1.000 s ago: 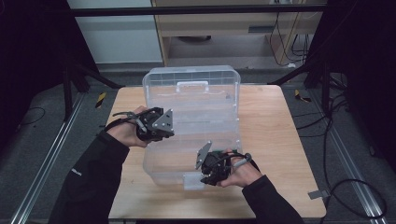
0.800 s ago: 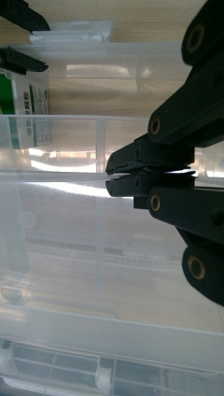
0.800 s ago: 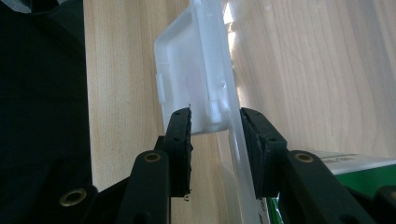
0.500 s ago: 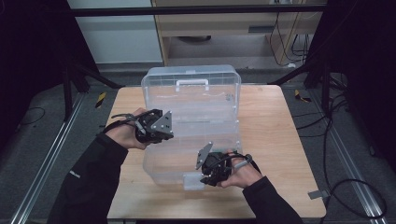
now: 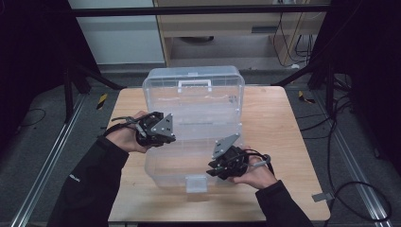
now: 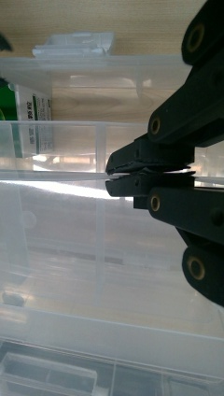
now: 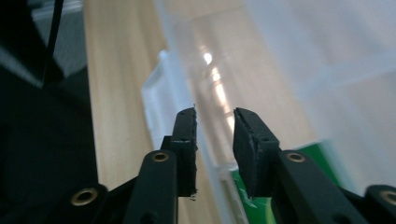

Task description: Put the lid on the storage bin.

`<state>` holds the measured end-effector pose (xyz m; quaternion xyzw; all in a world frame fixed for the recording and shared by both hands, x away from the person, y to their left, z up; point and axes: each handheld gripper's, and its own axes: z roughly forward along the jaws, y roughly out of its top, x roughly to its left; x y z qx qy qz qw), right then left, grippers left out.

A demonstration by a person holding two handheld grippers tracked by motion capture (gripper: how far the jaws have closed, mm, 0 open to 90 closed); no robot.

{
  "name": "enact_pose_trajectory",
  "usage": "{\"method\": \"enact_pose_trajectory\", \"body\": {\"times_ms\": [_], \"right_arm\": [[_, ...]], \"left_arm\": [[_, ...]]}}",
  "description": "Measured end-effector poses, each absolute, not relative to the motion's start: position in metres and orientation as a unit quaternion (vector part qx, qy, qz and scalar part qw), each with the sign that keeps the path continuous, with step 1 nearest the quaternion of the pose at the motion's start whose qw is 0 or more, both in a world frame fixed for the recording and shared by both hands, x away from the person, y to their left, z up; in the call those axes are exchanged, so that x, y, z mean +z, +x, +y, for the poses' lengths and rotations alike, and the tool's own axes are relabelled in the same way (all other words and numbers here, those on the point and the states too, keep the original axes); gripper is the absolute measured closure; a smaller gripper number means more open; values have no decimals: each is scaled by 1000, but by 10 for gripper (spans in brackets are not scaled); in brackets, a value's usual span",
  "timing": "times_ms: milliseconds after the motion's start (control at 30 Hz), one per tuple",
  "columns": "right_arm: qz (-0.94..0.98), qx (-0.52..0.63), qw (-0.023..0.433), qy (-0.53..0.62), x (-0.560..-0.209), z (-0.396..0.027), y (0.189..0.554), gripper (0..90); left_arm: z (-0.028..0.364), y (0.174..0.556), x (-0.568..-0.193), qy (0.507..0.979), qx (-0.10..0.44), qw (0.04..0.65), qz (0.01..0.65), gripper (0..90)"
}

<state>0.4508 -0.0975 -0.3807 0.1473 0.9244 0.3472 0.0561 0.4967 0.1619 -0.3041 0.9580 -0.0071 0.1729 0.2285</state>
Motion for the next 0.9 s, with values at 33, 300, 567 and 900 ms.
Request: {"method": "enact_pose_trajectory", "body": {"times_ms": [33,300,567,900], "right_arm": [[924,347,56,147,-381,-97,451,720],[888,408,80,197,-376,-137,453,846],[856,456,84,226,-370,-158,457,900],[797,536,95,263,-348,-174,465,900]], "left_arm": [[162,497,-304,958,173,228,-7,869],[161,497,-304,959,171,228,-6,868],[162,498,-304,959,167,230,-4,868],[162,498,-304,959,163,231,-3,868]]}}
